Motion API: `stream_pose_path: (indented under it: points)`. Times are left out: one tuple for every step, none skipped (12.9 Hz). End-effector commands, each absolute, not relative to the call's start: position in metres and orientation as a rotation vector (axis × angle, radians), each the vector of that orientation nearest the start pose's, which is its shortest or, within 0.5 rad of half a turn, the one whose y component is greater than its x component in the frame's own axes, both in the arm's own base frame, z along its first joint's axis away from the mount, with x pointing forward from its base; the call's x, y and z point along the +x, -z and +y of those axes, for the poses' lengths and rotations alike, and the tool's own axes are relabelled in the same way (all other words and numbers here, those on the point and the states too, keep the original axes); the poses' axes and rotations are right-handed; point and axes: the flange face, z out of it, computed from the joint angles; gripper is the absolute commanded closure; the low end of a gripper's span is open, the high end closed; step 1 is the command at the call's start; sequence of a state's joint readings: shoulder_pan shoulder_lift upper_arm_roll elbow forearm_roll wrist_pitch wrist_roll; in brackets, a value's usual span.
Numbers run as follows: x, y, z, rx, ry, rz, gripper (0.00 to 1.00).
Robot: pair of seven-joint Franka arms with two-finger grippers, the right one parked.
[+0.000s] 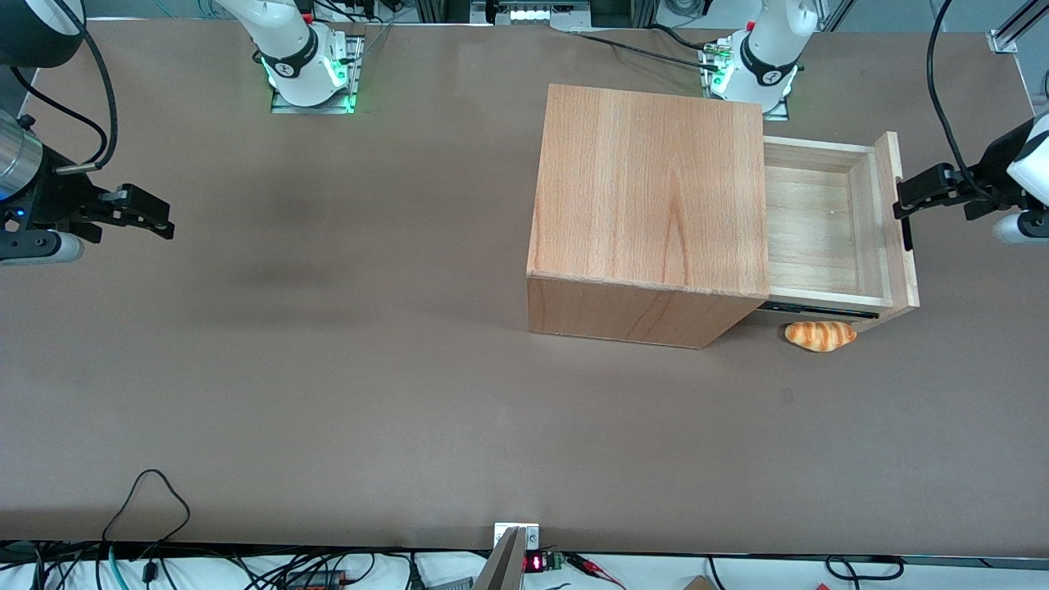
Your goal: Open top drawer with left arm
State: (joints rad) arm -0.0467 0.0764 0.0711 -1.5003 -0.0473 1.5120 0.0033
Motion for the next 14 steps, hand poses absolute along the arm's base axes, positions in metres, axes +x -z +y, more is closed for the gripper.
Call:
stream_pose_path:
  points:
    - [0.575, -0.614, 0.007, -3.182, -0.070, -0.045, 0.00]
    - [0.574, -0.615, 0.005, -3.181, -0.068, -0.042, 0.00]
    - [0.573, -0.616, 0.003, -3.179, -0.066, -0.045, 0.00]
    - [0.572, -0.616, 0.003, -3.179, -0.068, -0.045, 0.00]
    - [0.572, -0.617, 0.003, -3.178, -0.066, -0.042, 0.00]
    - [0.571, -0.620, 0.001, -3.176, -0.059, -0.037, 0.00]
    - [0.570, -0.621, 0.000, -3.176, -0.056, -0.033, 0.00]
    - [0.570, -0.621, 0.003, -3.178, -0.056, -0.040, 0.00]
    - [0.571, -0.621, 0.004, -3.178, -0.056, -0.042, 0.00]
    - [0.571, -0.621, 0.006, -3.176, -0.056, -0.049, 0.00]
    - [0.570, -0.620, 0.010, -3.176, -0.058, -0.059, 0.00]
    - [0.570, -0.620, 0.011, -3.176, -0.063, -0.064, 0.00]
    - [0.570, -0.619, 0.011, -3.177, -0.065, -0.064, 0.00]
    - [0.570, -0.619, 0.011, -3.177, -0.066, -0.062, 0.00]
